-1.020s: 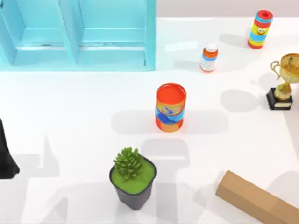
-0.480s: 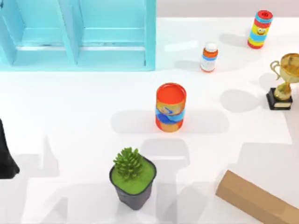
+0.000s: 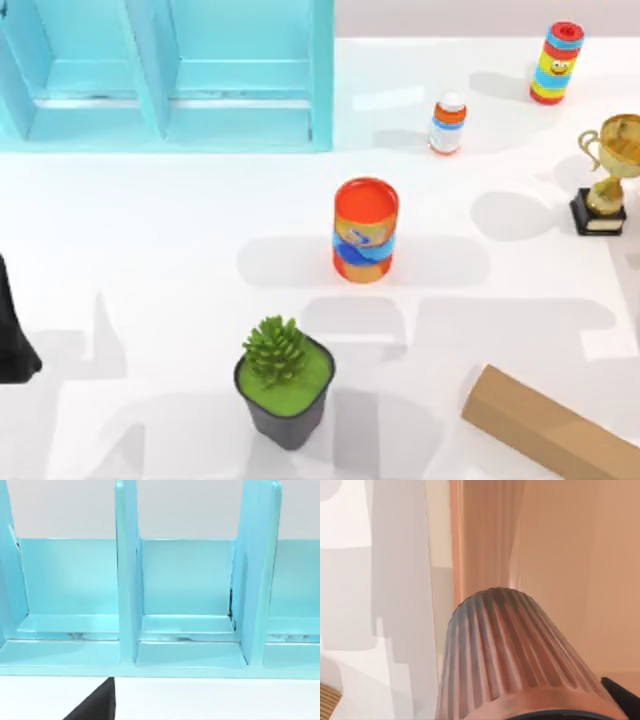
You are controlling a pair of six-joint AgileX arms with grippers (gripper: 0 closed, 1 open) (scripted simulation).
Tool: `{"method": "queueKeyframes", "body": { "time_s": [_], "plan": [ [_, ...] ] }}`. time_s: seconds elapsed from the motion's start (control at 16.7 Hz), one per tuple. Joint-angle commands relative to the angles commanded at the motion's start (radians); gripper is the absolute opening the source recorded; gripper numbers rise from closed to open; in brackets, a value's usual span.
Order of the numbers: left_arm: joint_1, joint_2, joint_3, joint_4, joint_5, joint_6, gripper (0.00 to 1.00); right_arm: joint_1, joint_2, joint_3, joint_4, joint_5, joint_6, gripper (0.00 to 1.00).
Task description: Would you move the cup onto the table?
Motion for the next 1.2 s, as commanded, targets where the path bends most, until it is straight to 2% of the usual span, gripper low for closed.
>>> {"method": "queueKeyframes", "body": {
  "time_s": [0.18, 0.36, 0.54, 0.9, 1.2],
  "plan": [
    [0.000, 0.000, 0.000, 0.000, 0.000, 0.000, 1.00, 0.008, 0.006, -0.001, 0.001, 0.000, 0.012, 0.00],
    [0.000, 0.000, 0.000, 0.000, 0.000, 0.000, 1.00, 0.102, 0.021, 0.019, -0.006, 0.008, 0.097, 0.00],
    [0.000, 0.000, 0.000, 0.000, 0.000, 0.000, 1.00, 0.284, 0.049, 0.053, -0.023, 0.020, 0.263, 0.00],
    [0.000, 0.000, 0.000, 0.000, 0.000, 0.000, 1.00, 0.781, 0.108, 0.122, -0.058, 0.042, 0.728, 0.00],
    [0.000, 0.000, 0.000, 0.000, 0.000, 0.000, 1.00, 1.019, 0.138, 0.156, -0.080, 0.049, 0.994, 0.00]
  ]
}}
